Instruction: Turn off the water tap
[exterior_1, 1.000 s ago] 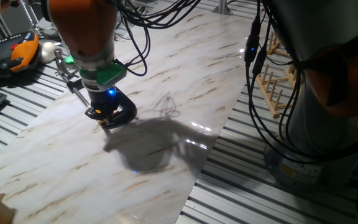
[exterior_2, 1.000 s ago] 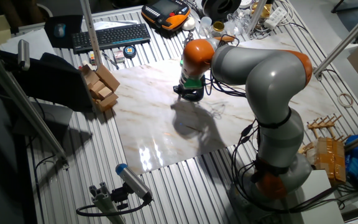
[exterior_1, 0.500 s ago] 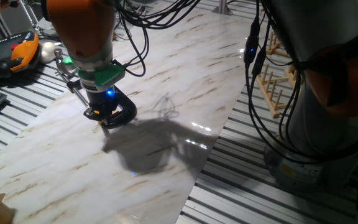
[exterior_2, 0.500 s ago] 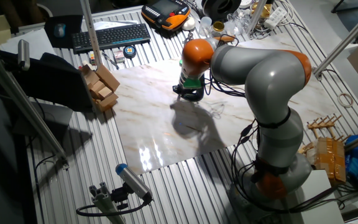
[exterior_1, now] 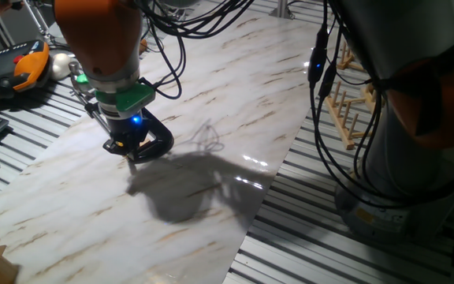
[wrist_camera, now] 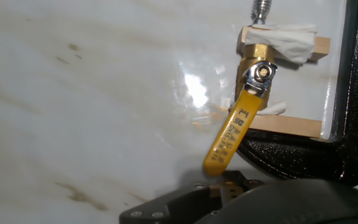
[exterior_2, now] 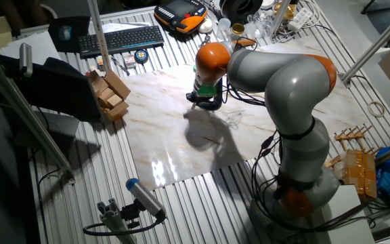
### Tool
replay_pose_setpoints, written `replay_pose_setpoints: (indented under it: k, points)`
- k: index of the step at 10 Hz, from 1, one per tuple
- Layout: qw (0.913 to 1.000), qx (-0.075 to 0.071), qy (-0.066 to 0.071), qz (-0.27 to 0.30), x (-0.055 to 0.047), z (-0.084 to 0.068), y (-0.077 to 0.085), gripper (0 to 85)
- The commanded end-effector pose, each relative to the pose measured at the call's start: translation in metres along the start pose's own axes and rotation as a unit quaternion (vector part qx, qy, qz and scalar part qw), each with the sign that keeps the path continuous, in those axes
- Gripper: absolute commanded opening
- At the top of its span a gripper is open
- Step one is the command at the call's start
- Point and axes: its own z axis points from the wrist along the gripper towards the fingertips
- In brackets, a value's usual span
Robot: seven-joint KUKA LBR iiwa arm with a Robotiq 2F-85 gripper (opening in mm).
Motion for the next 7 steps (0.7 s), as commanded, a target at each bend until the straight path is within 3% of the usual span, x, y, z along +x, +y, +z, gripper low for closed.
replay_pose_setpoints:
  k: [1, 7]
  points:
    - [1.0, 0.0, 0.0, 0.001, -0.0008, 0.0, 0.0009, 0.0]
    - [0.9996, 0.002, 0.004, 0.027, -0.0063, -0.0006, 0.0062, 0.0]
